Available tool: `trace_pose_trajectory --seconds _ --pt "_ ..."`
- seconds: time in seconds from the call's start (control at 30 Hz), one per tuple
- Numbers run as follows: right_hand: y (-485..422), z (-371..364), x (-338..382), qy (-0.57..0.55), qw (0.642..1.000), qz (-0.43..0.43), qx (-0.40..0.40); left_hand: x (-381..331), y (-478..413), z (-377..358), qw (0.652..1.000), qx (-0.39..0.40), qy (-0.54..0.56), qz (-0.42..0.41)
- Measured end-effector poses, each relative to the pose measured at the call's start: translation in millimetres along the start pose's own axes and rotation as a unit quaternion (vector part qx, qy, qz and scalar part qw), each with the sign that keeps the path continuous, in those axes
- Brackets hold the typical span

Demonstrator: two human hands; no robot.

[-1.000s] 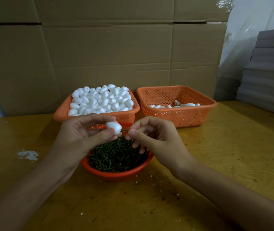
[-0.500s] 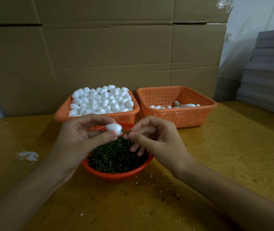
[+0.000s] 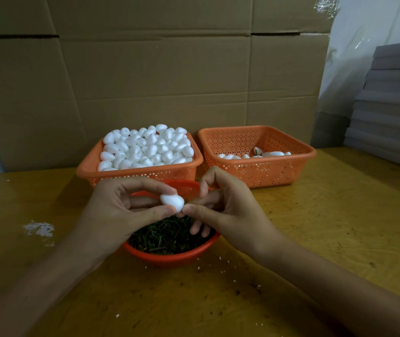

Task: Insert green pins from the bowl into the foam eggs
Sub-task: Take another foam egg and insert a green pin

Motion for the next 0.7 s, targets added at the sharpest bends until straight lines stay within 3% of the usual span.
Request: trace_pose_trajectory --seconds 0.33,0.47,0.53,0.7 --pt "-1 0 -4 0.033 0.999 0.004 0.020 2 0 0 1.000 -0.020 -0.010 -0.017" --pt "-3 5 0 -0.003 1.000 0.001 0.007 4 -1 2 0.999 -0.032 -0.008 -0.022" --pt "-7 16 3 -0.037 0.999 -0.010 -0.015 7 1 2 0.999 -0.038 -0.011 -0.007" --pt "-12 61 4 -0.058 0.989 -0.036 -0.128 7 8 -11 0.982 0.027 -0.180 -0.053"
Point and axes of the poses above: each hand's wrist, its own y-axis away from the middle knuckle, its own z-axis out of the back of the hand, x = y × z, the point moved 6 cm from there along -y, towards the middle knuckle, and after that the axes turned 1 degree about y, right-handed, at the moved point
